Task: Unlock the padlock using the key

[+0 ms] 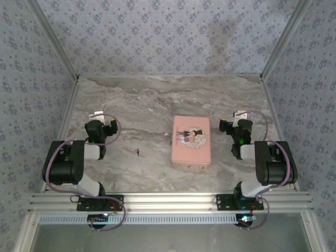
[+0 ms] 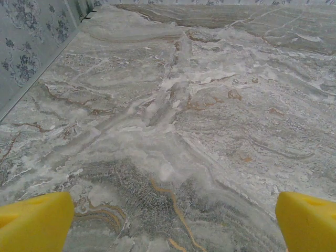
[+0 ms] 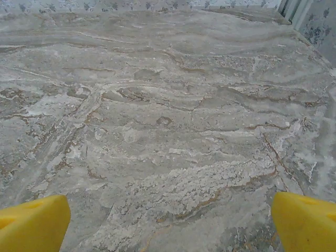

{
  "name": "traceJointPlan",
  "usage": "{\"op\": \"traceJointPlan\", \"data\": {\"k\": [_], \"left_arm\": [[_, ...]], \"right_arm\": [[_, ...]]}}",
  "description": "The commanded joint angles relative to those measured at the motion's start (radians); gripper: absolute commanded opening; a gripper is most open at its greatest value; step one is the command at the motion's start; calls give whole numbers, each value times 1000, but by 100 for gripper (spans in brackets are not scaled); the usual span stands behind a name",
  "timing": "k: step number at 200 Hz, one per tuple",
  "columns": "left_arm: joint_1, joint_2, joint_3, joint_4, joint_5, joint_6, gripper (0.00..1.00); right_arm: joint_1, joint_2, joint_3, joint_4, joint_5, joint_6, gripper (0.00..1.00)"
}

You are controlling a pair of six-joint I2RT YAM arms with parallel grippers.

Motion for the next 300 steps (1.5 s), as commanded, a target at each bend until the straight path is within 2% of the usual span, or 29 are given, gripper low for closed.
{"op": "traceJointPlan", "data": {"k": [1, 146, 159, 178, 198, 210, 227, 231, 246, 264, 300], "left_arm": [[2, -11, 22, 5, 10, 4, 98], [1, -10, 22, 5, 11, 4, 98], [3, -19, 20, 12, 11, 2, 98], [-1, -98, 57, -126, -8, 2, 98], [-4, -173, 117, -288, -11, -2, 98], [-4, -219, 163, -407, -22, -48, 98], [4, -274, 240, -582, -20, -224, 98], [7, -284, 263, -638, -22, -283, 98], [30, -297, 328, -751, 120, -375, 98], [21, -309, 374, -826, 250, -434, 97], [-70, -398, 367, -956, 330, -482, 95]], "right_arm": [[-7, -2, 19, -12, -34, -17, 100], [-7, -7, 18, -5, -29, -16, 100], [2, -68, 48, -101, -12, -23, 100], [11, -177, 143, -350, 17, -11, 100], [4, -274, 168, -426, 3, 85, 100], [-5, -315, 214, -512, -9, 195, 100], [-30, -328, 330, -827, -9, 478, 100], [-40, -320, 348, -889, -50, 528, 100], [-86, -289, 354, -869, -274, 557, 99], [-79, -310, 321, -863, -391, 603, 99], [20, -350, 318, -1023, -448, 608, 92]]}}
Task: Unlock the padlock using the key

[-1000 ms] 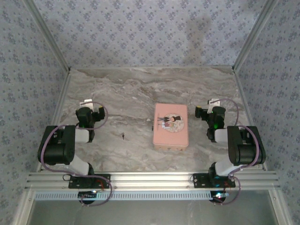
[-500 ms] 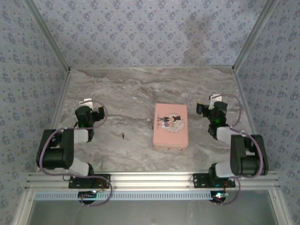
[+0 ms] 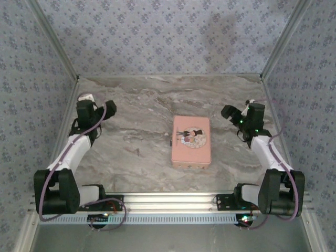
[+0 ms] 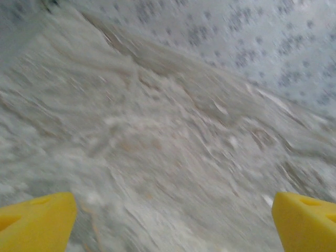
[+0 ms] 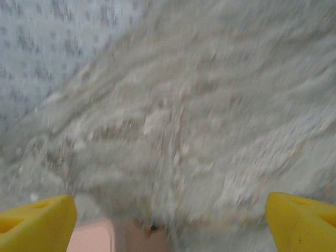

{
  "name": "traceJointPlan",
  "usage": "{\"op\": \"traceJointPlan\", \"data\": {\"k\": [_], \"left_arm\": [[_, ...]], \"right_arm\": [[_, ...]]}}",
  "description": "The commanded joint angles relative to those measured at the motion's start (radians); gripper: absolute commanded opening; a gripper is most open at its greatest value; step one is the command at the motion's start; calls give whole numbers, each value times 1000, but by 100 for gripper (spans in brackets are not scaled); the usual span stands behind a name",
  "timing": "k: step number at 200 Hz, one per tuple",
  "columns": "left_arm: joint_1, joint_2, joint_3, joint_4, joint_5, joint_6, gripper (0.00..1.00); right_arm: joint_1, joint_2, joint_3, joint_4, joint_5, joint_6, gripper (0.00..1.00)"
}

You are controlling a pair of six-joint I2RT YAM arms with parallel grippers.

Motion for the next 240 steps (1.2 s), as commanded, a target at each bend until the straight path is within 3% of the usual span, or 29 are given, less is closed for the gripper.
{"op": "traceJointPlan", "data": {"k": [1, 31, 71, 132, 182, 207, 240], "left_arm": [[-59, -72, -2, -179, 121, -91, 95], [-135, -151, -83, -205, 172, -158, 95], [-222, -198, -125, -275, 181, -177, 98], [-260, -251, -127, -332, 202, -185, 98], [-264, -210, -77, -344, 220, -183, 98], [-264, -136, -9, -352, 239, -160, 98], [-265, 14, 106, -345, 268, -123, 98]], "right_arm": [[65, -37, -16, -159, -119, 63, 91], [148, -31, -37, -156, -125, 82, 90], [237, 88, 39, -135, -126, 109, 87], [390, 298, 256, -170, -103, 98, 86], [536, 501, 501, -290, -62, -15, 85], [549, 479, 534, -359, 27, -18, 89], [541, 319, 431, -434, 163, -6, 91]]}}
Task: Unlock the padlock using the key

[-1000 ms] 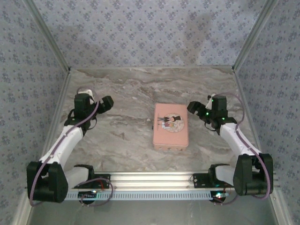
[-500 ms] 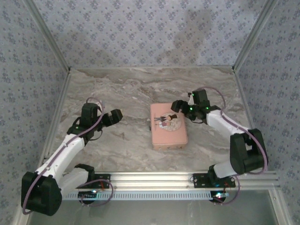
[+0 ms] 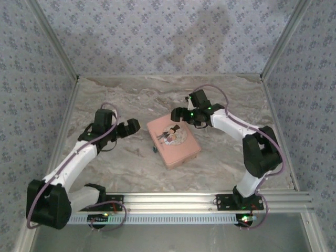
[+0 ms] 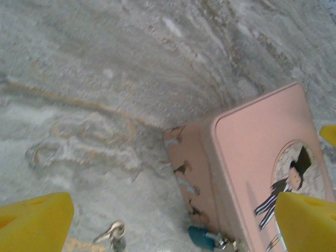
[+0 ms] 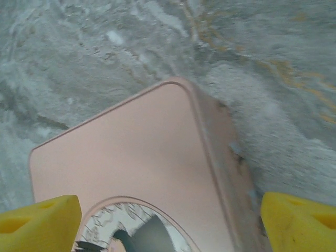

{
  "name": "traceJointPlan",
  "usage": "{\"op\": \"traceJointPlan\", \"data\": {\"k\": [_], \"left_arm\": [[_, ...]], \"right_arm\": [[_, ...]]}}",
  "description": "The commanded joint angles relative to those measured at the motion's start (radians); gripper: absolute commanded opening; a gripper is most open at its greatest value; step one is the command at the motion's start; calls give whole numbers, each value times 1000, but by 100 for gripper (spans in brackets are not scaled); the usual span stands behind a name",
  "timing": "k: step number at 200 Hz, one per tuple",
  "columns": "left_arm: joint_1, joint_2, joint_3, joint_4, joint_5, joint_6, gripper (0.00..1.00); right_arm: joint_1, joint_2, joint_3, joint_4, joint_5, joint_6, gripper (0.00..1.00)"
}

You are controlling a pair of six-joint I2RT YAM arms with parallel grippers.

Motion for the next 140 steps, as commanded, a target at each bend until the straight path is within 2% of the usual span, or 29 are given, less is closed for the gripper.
{"op": "traceJointPlan", "data": {"k": [1, 22, 45, 90, 120, 140], "left_arm": [[-8, 90, 96, 5, 43, 42, 98], [-8, 225, 202, 11, 90, 66, 98], [-11, 392, 337, -2, 161, 83, 98], [-62, 670, 633, -135, 260, 173, 98], [-85, 782, 737, -186, 312, 197, 97], [-91, 802, 738, -193, 330, 197, 94]], "right_arm": [[-12, -138, -62, -124, 137, -8, 91], [-12, -276, -146, -188, 194, 34, 92], [-4, -437, -270, -225, 203, 123, 90], [103, -708, -556, -183, 161, 371, 84], [203, -770, -670, -53, 157, 484, 82], [223, -747, -687, 20, 154, 498, 81]]}}
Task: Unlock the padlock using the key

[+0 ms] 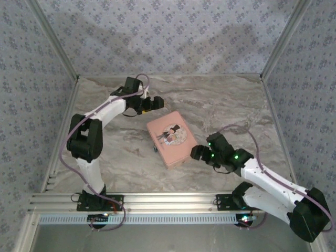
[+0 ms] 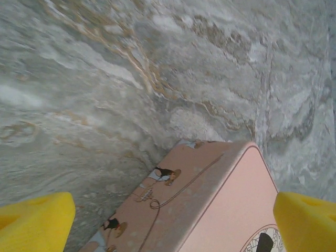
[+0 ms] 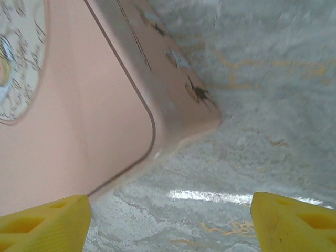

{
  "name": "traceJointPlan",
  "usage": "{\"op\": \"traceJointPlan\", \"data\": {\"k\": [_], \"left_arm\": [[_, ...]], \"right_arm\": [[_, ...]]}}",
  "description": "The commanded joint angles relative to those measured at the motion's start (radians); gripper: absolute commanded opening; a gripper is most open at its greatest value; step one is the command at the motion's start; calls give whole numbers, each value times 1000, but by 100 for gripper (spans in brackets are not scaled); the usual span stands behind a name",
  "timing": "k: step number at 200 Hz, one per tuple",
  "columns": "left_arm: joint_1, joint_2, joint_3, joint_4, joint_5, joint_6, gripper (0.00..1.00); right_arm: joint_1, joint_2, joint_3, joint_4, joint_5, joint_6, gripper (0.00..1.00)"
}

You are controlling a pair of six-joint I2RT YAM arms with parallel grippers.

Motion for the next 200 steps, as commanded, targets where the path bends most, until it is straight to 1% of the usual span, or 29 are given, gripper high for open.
{"op": "traceJointPlan", "data": {"k": [1, 31, 45, 63, 82, 133, 177, 200], "left_arm": [[-4, 21, 23, -75, 66, 36, 94], [-15, -26, -38, -58, 74, 40, 92], [-17, -63, -87, -31, 78, 32, 91], [-18, -108, -144, -2, 85, 21, 87], [-18, -155, -195, 15, 84, 12, 85], [-29, -277, -340, 72, 83, -23, 79], [-73, -385, -477, 160, 45, -101, 76], [-99, -419, -522, 203, 14, -138, 75]], "right_arm": [[21, 7, -10, 129, -1, 93, 81], [17, 68, 11, 197, -5, 70, 80], [3, 108, 22, 240, -29, 68, 80], [-13, 162, 46, 283, -46, 61, 79], [-27, 213, 87, 292, -46, 43, 78], [-98, 355, 213, 317, -96, -18, 76], [-154, 533, 338, 338, -181, -74, 69], [-163, 605, 405, 326, -192, -103, 69]]}}
